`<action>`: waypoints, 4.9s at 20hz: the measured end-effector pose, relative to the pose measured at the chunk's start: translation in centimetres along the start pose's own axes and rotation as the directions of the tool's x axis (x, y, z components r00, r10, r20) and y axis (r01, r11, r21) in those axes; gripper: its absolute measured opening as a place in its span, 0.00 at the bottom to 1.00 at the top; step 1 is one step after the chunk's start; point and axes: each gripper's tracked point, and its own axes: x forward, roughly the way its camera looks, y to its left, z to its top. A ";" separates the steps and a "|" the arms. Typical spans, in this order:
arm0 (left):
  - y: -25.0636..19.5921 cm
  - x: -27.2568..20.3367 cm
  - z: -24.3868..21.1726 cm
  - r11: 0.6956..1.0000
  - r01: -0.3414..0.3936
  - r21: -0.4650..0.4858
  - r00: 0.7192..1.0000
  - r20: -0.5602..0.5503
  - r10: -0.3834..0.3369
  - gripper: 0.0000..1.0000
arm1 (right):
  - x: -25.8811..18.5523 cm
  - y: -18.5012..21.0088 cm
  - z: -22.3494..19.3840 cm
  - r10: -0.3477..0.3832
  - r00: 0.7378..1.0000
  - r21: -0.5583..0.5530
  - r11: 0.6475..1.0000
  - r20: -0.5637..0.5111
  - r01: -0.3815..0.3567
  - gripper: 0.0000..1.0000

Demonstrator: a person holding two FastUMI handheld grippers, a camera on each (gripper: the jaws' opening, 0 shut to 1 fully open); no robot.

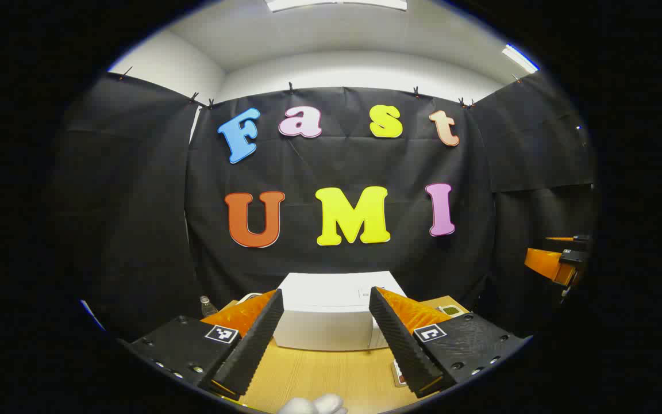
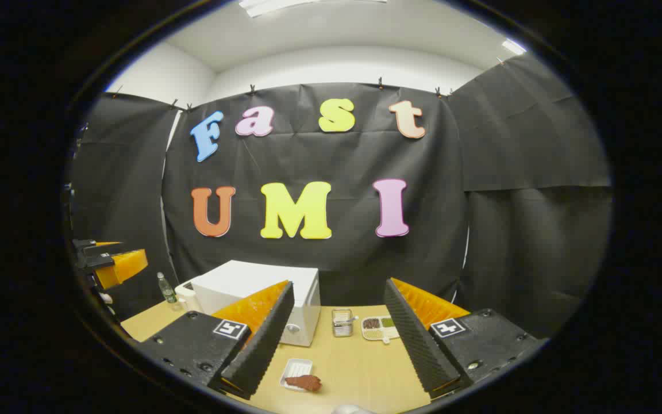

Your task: Open the microwave oven with the left hand, put the food in, and close the microwave oven.

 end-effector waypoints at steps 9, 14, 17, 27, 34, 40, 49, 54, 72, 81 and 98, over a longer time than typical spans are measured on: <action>-0.3 0.0 -0.6 1.000 0.006 0.011 1.000 -0.008 -0.006 0.95 | -0.6 -0.5 -0.7 -0.010 1.000 -0.005 1.000 -0.008 0.010 0.92; -0.8 -0.1 -1.8 1.000 0.002 0.012 1.000 -0.019 -0.002 0.95 | -0.6 -1.0 -1.0 -0.016 1.000 -0.009 1.000 -0.006 0.016 0.92; -0.9 1.3 -2.6 1.000 -0.002 0.026 1.000 -0.003 0.002 0.95 | -0.6 -1.6 -1.0 -0.021 1.000 0.002 1.000 -0.001 0.021 0.92; -5.6 9.0 -11.6 0.997 0.072 -0.031 0.997 -0.024 -0.072 0.95 | -0.2 -3.9 -0.4 -0.064 0.998 -0.029 0.998 -0.009 0.063 0.92; -11.3 15.1 -19.2 0.989 0.148 0.011 0.988 -0.054 -0.147 0.95 | -0.2 -5.2 -1.4 -0.098 0.994 -0.046 0.994 -0.053 0.095 0.92; -12.9 21.0 -25.5 0.991 0.133 -0.022 0.978 -0.159 -0.135 0.95 | 0.2 -5.2 -3.3 -0.099 0.989 -0.036 0.995 -0.111 0.096 0.92; -13.0 24.7 -29.2 0.994 0.105 -0.040 0.968 -0.223 -0.112 0.78 | -0.5 -5.7 -5.3 -0.117 0.979 -0.081 0.991 -0.165 0.105 0.92; -13.8 25.1 -29.7 0.988 0.151 -0.039 0.959 -0.235 -0.156 0.29 | -0.8 -6.0 -4.9 -0.127 0.980 -0.072 0.991 -0.155 0.117 0.92; -11.5 18.5 -30.1 0.977 0.213 0.015 0.956 -0.209 -0.205 0.11 | -1.9 -5.2 -5.7 -0.114 0.978 -0.073 0.992 -0.175 0.102 0.92; -5.2 9.7 -30.6 0.989 0.149 0.009 0.953 -0.270 -0.141 0.10 | -1.6 -0.3 -6.1 0.040 0.982 -0.042 0.998 -0.183 -0.049 0.92; 8.8 2.1 -30.7 0.991 -0.103 0.090 0.942 -0.310 0.127 0.97 | -1.3 8.0 -6.5 0.222 0.959 -0.044 0.972 -0.175 -0.233 0.92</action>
